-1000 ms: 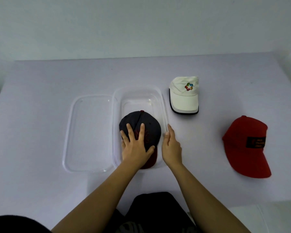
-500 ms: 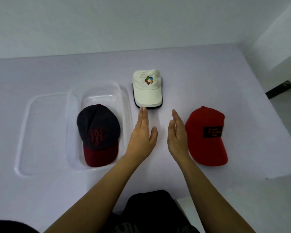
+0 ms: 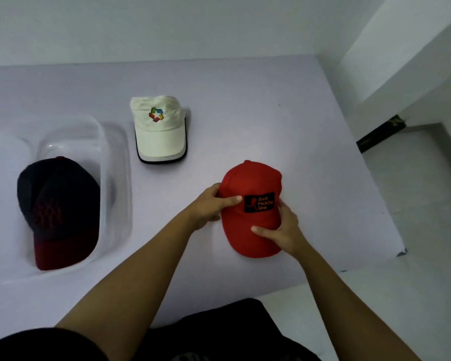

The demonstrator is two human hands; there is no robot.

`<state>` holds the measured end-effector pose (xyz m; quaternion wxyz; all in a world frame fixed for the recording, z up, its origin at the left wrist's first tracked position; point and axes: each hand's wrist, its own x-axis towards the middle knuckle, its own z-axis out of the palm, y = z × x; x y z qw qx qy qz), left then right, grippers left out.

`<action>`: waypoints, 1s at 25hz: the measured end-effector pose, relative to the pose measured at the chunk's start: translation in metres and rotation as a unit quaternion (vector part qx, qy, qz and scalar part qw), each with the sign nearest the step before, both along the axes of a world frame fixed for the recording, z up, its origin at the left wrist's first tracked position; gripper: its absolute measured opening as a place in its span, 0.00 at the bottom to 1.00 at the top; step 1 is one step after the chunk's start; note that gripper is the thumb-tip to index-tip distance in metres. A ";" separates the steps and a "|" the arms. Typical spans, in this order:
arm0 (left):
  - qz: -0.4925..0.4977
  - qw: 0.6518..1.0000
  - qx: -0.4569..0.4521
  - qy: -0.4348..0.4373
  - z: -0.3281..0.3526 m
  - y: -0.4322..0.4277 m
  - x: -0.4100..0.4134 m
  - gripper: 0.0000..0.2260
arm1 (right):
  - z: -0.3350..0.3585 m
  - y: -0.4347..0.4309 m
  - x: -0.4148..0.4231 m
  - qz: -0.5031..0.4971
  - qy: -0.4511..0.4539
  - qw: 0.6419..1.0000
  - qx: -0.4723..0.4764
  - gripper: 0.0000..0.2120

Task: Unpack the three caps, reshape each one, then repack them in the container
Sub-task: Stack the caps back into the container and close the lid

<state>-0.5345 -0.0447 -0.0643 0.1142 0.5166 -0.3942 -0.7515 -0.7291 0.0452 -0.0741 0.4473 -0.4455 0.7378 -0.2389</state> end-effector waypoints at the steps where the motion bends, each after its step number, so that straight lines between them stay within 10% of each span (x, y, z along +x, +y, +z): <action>1: -0.005 1.000 0.009 0.025 -0.001 -0.002 -0.003 0.24 | -0.005 0.000 -0.001 0.012 0.018 1.000 -0.009 0.44; 17: -0.050 0.988 -0.143 0.025 0.095 -0.057 0.141 0.14 | 0.034 0.007 0.107 -0.030 -0.128 0.991 -0.037 0.59; 25: 0.020 0.959 -0.284 -0.003 0.168 -0.107 0.328 0.24 | 0.051 -0.057 0.282 0.151 -0.052 0.978 -0.131 0.42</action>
